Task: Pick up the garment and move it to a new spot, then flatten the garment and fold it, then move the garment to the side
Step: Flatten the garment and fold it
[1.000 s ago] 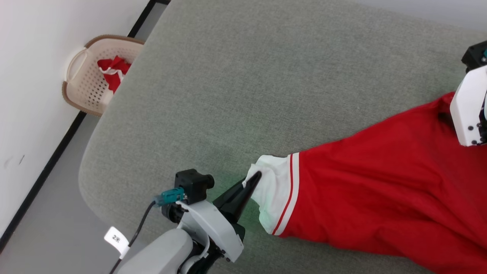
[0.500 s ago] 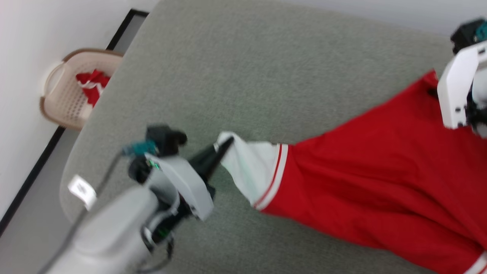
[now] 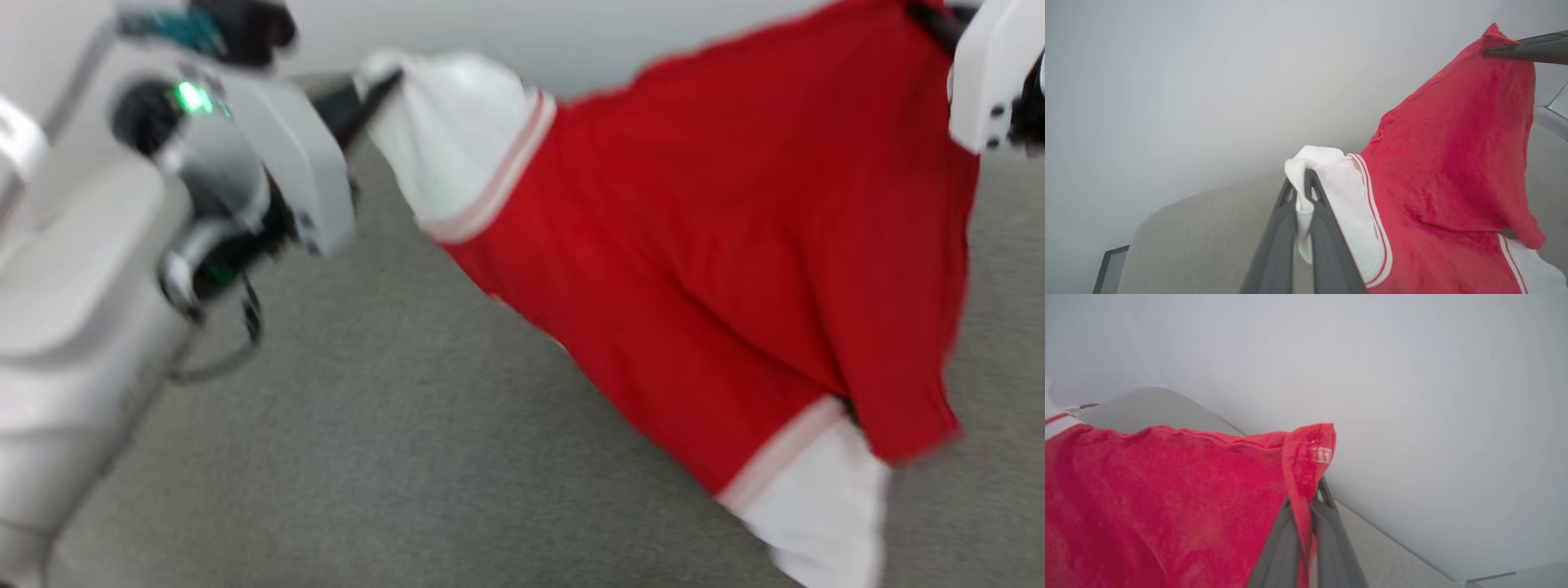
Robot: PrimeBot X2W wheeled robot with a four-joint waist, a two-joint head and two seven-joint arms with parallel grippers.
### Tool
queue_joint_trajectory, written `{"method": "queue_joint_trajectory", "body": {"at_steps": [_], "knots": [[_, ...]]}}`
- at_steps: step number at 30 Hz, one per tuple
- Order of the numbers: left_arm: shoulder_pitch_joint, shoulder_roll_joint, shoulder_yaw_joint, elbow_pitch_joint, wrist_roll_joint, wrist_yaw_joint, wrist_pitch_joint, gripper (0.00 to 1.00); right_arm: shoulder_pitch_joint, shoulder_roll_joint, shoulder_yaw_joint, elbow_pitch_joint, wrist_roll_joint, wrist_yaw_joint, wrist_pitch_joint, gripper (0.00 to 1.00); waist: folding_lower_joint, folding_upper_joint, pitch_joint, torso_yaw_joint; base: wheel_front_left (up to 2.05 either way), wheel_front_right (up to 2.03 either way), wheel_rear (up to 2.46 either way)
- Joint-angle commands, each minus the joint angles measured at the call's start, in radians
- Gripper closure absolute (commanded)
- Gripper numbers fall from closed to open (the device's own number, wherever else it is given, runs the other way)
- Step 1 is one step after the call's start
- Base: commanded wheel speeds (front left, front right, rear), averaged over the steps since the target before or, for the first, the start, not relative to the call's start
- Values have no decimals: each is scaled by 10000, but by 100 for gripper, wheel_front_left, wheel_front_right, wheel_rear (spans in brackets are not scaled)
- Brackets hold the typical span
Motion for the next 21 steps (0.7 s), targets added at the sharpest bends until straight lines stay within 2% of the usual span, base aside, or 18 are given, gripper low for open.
{"method": "queue_joint_trajectory", "body": {"at_steps": [1,5,11,21], "knots": [[-432,103,41,202,152,-84,134,100,-258,114,24,-47,-111,-11,-255,100,0,0,-704,-785,0,0,0],[-1648,143,5,1033,540,-209,376,100,-740,228,44,21,-258,-11,-992,100,0,0,-1024,-1208,0,0,0],[-3247,93,-131,2253,1231,-350,199,100,-1346,432,-71,358,-490,-11,-2043,100,0,0,-1432,-1709,0,0,0],[-5183,-56,-488,3495,1633,-489,-128,100,-2081,663,-287,800,-440,-11,-2433,100,0,0,-1299,-2182,0,0,0]]}}
